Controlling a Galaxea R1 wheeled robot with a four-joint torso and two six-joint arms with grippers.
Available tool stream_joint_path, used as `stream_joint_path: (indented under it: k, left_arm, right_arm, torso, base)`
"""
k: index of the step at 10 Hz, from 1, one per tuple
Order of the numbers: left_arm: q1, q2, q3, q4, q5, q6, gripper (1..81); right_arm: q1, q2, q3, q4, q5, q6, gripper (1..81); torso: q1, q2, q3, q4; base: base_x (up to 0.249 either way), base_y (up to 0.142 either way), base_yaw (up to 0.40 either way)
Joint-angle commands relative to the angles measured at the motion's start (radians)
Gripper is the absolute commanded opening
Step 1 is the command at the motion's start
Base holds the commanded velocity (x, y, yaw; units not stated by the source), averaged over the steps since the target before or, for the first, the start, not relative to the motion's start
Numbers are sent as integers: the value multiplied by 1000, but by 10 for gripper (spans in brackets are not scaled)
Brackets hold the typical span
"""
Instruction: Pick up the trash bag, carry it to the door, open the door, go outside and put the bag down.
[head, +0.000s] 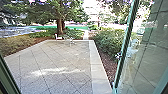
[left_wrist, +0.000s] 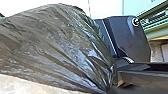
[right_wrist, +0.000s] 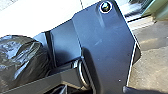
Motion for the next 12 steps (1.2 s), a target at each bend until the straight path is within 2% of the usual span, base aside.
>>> stream_joint_path:
  k: [1,12]
  left_arm:
    - [-54,-3,3,2,53,6,10]
    - [-54,-5,3,0,53,7,10]
  right_arm:
    - [50,2,5,-7,-41,-1,811]
    - [51,3,6,-7,-41,-1,811]
  torso:
    - [0,0,0,0]
    - [-2,-1,0,0]
  base:
    - [112,0,0]
    - [112,0,0]
